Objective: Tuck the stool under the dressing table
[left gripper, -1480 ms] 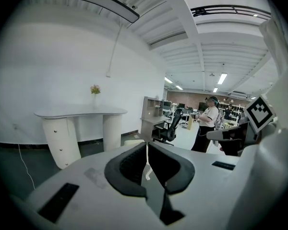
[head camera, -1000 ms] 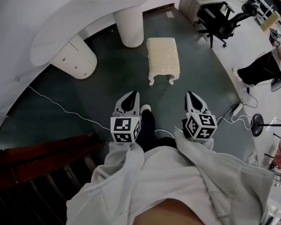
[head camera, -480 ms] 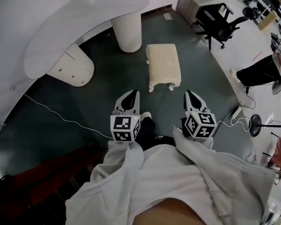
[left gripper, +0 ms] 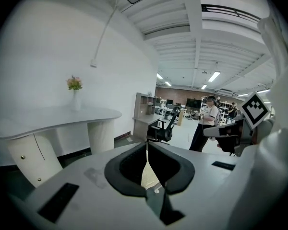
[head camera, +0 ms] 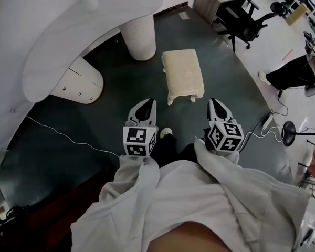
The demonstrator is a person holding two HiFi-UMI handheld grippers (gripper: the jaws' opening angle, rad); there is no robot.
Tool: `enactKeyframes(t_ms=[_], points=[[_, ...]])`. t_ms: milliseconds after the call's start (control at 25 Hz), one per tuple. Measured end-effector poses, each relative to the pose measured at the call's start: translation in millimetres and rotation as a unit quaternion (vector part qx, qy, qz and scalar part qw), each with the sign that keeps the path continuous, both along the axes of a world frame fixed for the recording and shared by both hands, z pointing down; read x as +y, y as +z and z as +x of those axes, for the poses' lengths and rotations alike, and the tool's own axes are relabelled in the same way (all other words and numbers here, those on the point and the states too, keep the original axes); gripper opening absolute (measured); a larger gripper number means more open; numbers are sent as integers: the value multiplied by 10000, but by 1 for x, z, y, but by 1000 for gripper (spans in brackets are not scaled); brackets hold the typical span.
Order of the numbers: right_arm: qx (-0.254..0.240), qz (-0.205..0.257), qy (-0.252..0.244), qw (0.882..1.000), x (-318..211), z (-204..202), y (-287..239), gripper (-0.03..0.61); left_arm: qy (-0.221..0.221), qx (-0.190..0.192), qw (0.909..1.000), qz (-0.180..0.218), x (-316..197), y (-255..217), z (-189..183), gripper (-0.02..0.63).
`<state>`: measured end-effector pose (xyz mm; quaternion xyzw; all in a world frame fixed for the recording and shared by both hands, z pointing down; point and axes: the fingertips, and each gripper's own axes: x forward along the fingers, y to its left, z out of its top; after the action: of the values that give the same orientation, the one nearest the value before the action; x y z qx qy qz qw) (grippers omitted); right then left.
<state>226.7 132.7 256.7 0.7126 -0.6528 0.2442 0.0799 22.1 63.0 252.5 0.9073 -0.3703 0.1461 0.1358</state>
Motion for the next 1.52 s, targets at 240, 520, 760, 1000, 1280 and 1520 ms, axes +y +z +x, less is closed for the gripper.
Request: enactKeyframes(t_ms=[240, 520, 760, 1000, 1280, 1520], points=[[128, -102, 11, 9999, -4, 10, 6, 49, 336, -26, 9993, -182, -4, 12, 18, 23], [115, -391, -153, 9991, -3, 35, 29, 49, 640, -234, 9965, -474, -2, 36, 50, 23], [70, -757, -239, 9968, -18, 58, 59, 49, 708, -473, 9933, -782, -17, 62, 71, 23], [99, -1036, -492, 9934, -42, 78, 88, 51, 842, -635, 9868, -1229, -35, 96, 98, 100], [-90, -1366, -1032, 9852, -59, 84, 131, 201, 1060, -1049, 9731, -1757, -36, 157, 121, 189], [-109, -1769, -1362, 9747, -76, 90, 177, 258, 1123, -1415, 9592, -2174, -44, 211, 129, 238]])
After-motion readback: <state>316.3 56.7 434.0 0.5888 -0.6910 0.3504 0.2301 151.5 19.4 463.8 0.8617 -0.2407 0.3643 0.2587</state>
